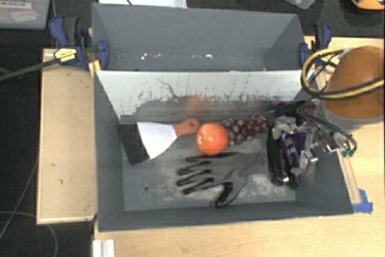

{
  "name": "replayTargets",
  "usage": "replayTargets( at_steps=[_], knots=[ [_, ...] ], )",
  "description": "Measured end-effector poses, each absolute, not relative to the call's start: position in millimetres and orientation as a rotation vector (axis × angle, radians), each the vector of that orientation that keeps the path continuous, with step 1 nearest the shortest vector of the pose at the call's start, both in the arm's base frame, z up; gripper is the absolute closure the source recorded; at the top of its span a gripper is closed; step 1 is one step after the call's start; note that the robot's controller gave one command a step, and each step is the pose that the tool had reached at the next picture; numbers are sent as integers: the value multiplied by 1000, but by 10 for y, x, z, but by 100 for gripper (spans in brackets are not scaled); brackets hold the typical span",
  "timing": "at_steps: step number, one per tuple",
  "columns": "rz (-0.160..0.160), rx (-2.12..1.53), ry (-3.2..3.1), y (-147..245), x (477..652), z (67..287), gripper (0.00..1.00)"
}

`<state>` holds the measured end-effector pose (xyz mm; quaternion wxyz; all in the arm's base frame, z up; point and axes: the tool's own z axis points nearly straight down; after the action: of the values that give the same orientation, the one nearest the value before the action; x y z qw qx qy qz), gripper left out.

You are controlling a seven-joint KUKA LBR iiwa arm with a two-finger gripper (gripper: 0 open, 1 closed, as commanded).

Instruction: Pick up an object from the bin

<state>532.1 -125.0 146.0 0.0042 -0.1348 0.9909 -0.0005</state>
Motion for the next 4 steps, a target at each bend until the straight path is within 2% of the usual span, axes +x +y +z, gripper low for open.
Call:
replayTargets(
  at_steps=[1,2,3,4],
  knots=[
    [-1,-416,3105,-1289,5209,1451,0],
    [-12,-968,2967,-1298,5520,2398,0],
    [0,-1236,2882,-1418,5218,1316,0],
    [-9,-1062,2934,-1226,5332,1687,0]
  ],
)
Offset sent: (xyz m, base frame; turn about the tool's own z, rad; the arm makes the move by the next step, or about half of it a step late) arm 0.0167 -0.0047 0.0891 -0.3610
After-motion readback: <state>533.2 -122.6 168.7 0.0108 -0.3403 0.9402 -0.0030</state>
